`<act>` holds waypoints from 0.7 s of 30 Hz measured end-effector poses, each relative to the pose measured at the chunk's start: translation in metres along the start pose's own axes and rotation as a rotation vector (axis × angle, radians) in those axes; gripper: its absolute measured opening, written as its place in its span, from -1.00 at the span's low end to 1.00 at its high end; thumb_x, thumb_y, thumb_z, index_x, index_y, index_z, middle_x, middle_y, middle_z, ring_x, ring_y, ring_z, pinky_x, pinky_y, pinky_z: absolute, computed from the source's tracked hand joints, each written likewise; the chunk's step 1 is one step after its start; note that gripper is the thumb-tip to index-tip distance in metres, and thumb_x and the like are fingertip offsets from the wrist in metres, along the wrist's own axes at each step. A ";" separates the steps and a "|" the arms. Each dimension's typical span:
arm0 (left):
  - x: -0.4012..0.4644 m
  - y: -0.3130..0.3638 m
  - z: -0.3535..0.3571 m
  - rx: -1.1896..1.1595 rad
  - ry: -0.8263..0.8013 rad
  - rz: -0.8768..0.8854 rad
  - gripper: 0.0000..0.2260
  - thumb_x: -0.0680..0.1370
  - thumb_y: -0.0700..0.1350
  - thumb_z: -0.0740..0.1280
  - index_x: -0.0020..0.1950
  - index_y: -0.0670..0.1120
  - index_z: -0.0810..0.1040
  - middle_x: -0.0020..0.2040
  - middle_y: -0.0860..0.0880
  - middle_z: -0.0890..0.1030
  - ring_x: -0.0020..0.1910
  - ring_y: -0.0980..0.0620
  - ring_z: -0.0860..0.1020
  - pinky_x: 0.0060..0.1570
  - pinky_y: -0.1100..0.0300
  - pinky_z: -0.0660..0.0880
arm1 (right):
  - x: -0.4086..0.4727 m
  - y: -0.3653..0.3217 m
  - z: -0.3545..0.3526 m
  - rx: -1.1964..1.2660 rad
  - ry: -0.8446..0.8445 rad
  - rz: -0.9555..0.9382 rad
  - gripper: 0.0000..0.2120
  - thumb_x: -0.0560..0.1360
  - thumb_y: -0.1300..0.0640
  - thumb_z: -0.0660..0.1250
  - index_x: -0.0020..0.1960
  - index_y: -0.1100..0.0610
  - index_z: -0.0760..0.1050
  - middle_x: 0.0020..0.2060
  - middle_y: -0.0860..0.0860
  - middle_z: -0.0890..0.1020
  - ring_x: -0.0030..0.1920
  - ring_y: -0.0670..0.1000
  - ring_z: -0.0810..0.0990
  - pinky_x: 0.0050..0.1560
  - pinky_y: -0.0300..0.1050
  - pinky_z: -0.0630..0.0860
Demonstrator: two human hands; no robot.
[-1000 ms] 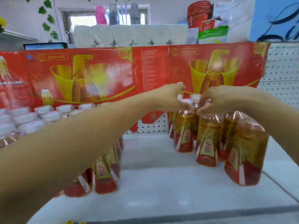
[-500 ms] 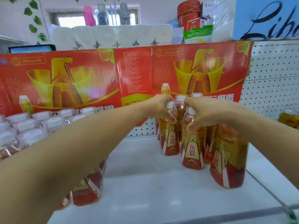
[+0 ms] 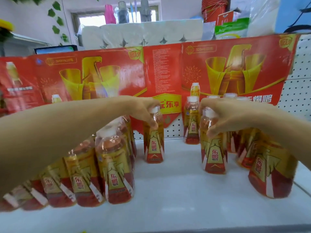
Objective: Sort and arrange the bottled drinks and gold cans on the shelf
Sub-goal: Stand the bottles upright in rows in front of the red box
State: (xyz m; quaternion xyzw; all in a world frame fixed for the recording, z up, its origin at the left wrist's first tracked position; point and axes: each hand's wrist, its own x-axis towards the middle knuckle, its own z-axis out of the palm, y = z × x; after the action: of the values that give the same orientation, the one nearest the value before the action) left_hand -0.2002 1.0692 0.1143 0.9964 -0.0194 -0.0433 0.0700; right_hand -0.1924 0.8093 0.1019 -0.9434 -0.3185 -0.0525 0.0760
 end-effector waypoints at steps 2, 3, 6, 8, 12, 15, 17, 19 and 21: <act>-0.003 -0.012 0.000 -0.005 0.008 -0.012 -0.18 0.45 -0.01 0.50 0.57 -0.02 0.09 0.55 0.01 0.20 0.49 -0.03 0.23 0.39 0.06 0.24 | 0.005 -0.006 0.003 0.045 -0.007 -0.032 -0.34 0.35 -0.02 0.54 0.34 -0.09 0.29 0.06 -0.16 0.41 -0.01 -0.08 0.43 -0.14 -0.21 0.35; -0.004 -0.017 0.001 -0.005 0.012 -0.019 -0.17 0.45 0.00 0.50 0.57 -0.01 0.08 0.55 0.01 0.20 0.49 -0.03 0.23 0.39 0.05 0.25 | 0.008 -0.008 0.005 0.073 -0.011 -0.047 -0.38 0.35 -0.01 0.55 0.29 -0.11 0.31 0.04 -0.18 0.45 -0.04 -0.09 0.47 -0.18 -0.21 0.37; -0.002 -0.026 0.000 0.007 0.012 -0.030 -0.21 0.46 -0.01 0.49 0.55 -0.02 0.10 0.52 0.00 0.25 0.45 -0.05 0.28 0.29 0.10 0.30 | 0.016 -0.015 0.009 0.141 -0.034 -0.072 -0.46 0.34 -0.01 0.56 0.19 -0.16 0.33 -0.09 -0.14 0.55 -0.15 -0.16 0.54 -0.27 -0.22 0.43; -0.001 -0.028 -0.002 0.025 0.005 -0.032 -0.25 0.47 -0.03 0.48 0.53 -0.01 0.12 0.48 0.00 0.30 0.42 -0.06 0.32 0.21 0.12 0.33 | 0.019 -0.020 0.011 0.160 -0.040 -0.083 -0.47 0.34 0.00 0.56 0.17 -0.18 0.34 -0.17 -0.12 0.56 -0.24 -0.18 0.54 -0.31 -0.25 0.39; 0.004 -0.028 -0.004 0.090 -0.012 -0.055 -0.24 0.47 0.02 0.48 0.52 -0.05 0.11 0.48 -0.05 0.32 0.39 -0.09 0.35 0.18 0.11 0.38 | 0.023 -0.030 0.012 0.190 -0.042 -0.102 -0.46 0.34 -0.02 0.56 0.18 -0.20 0.34 -0.19 -0.14 0.55 -0.24 -0.15 0.54 -0.30 -0.24 0.38; 0.005 -0.025 -0.006 0.167 -0.029 -0.093 -0.26 0.47 0.03 0.47 0.51 -0.10 0.15 0.44 -0.08 0.36 0.36 -0.11 0.39 0.23 0.05 0.43 | 0.026 -0.034 0.015 0.214 -0.041 -0.116 -0.47 0.34 -0.02 0.56 0.17 -0.21 0.35 -0.18 -0.14 0.54 -0.22 -0.14 0.54 -0.28 -0.21 0.40; 0.004 -0.024 -0.007 0.203 -0.014 -0.105 -0.28 0.47 0.04 0.48 0.48 -0.11 0.18 0.40 -0.08 0.40 0.30 -0.12 0.43 0.22 0.01 0.46 | 0.025 -0.037 0.016 0.231 -0.040 -0.121 -0.48 0.34 -0.01 0.56 0.16 -0.20 0.35 -0.18 -0.14 0.55 -0.23 -0.15 0.54 -0.30 -0.24 0.40; 0.004 -0.024 -0.007 0.221 -0.010 -0.133 -0.31 0.47 0.06 0.47 0.45 -0.11 0.22 0.34 -0.08 0.43 0.20 -0.10 0.46 0.16 0.01 0.49 | 0.024 -0.040 0.017 0.244 -0.042 -0.121 -0.47 0.35 0.01 0.55 0.19 -0.20 0.34 -0.20 -0.12 0.56 -0.26 -0.15 0.54 -0.31 -0.28 0.39; 0.004 -0.022 -0.006 0.209 -0.011 -0.133 -0.31 0.47 0.05 0.47 0.46 -0.11 0.21 0.35 -0.08 0.43 0.17 -0.08 0.45 0.13 0.03 0.49 | 0.024 -0.042 0.018 0.238 -0.038 -0.111 -0.43 0.36 0.01 0.54 0.23 -0.20 0.32 -0.16 -0.13 0.57 -0.25 -0.15 0.55 -0.30 -0.30 0.40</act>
State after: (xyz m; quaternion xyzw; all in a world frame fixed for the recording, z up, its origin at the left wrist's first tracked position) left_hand -0.1953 1.0919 0.1166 0.9971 0.0418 -0.0512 -0.0372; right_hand -0.1987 0.8599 0.0920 -0.9094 -0.3758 -0.0006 0.1781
